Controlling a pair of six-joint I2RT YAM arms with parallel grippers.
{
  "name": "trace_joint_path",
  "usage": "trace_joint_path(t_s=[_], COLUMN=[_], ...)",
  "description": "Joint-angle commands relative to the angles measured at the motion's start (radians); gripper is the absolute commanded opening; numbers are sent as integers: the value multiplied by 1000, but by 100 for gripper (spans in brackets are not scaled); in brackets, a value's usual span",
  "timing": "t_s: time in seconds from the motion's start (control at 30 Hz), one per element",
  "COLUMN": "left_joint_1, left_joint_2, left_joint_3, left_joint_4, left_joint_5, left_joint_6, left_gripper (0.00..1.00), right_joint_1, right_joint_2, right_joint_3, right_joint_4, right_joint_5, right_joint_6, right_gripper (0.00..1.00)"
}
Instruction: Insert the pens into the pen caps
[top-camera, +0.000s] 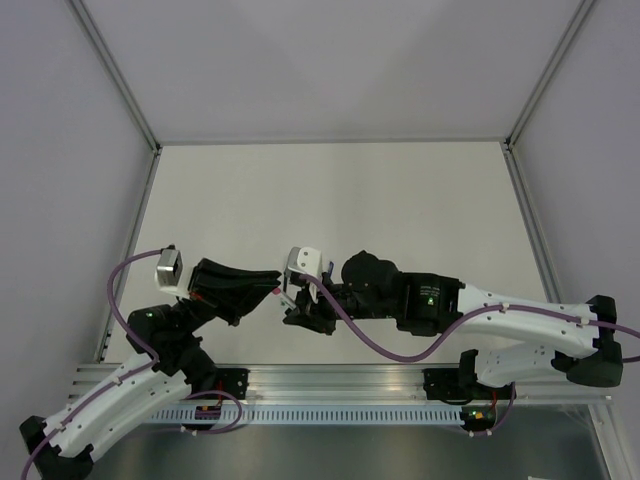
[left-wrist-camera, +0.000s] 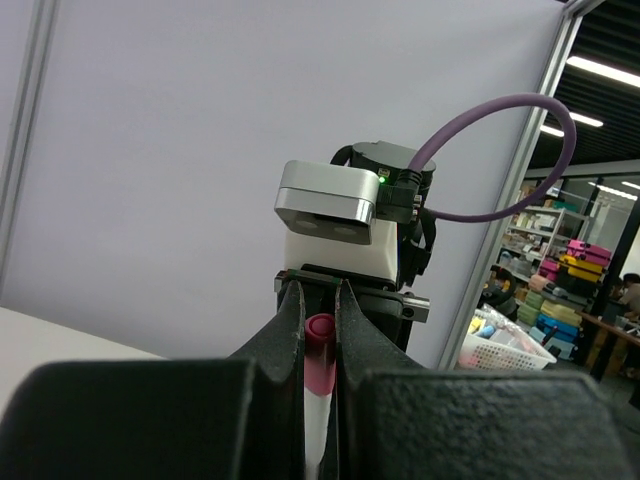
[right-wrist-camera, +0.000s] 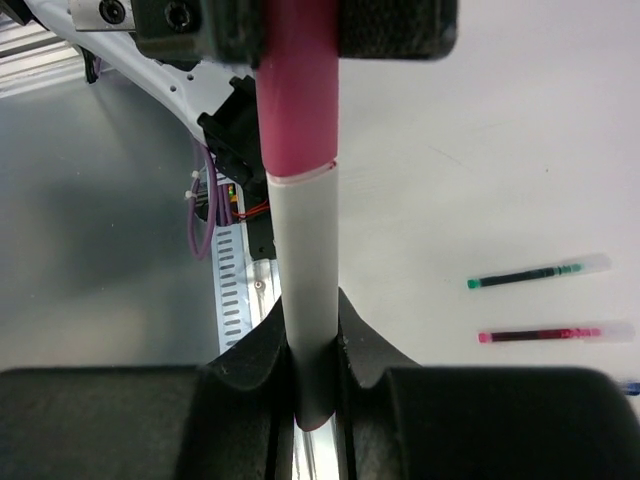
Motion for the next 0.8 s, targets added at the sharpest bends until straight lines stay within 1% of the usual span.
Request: trace_joint_path(t_s=[0.0, 0.13, 0.17, 0.23, 0.27, 0.3, 0.4, 0.53, 0.63, 0.7, 0.77], left_joint_1=[-24, -24, -24, -24, -24, -23, -24, -24, -24, -24, -24], left_joint_2=[58, 82, 90, 119, 131, 142, 170, 191, 210, 213, 172], left_joint_3=[-90, -93, -99, -107, -125, -136, -171, -199, -205, -191, -153], left_joint_4=[-241, -225, -185, -179, -160, -90, 20, 82, 139, 137, 43], left_joint_5=[345, 384, 396, 399, 399, 410, 427, 434, 453, 477, 471], left_joint_6=[20, 17, 0, -5, -35, -52, -106, -133, -172, -183, -160], left_gripper=[2, 2, 2, 2, 2, 2, 2, 2, 2, 2, 2], right_joint_1=[-62, -82, -88, -100, -105, -106, -111, -111, -111, -111, -111], right_joint_2=[-24, -8, -4, -3, -6, -11, -23, -44, -57, -58, -57], right_joint_3=[202, 229, 230, 226, 221, 213, 198, 173, 173, 175, 173], right_joint_4=[424, 423, 428, 443, 456, 471, 506, 562, 568, 559, 549], right_joint_5=[110, 78, 69, 56, 47, 40, 33, 29, 29, 11, -6], right_joint_6=[66, 82, 95, 101, 105, 105, 107, 115, 115, 113, 107], right_gripper=[0, 0, 0, 0, 0, 0, 0, 0, 0, 0, 0])
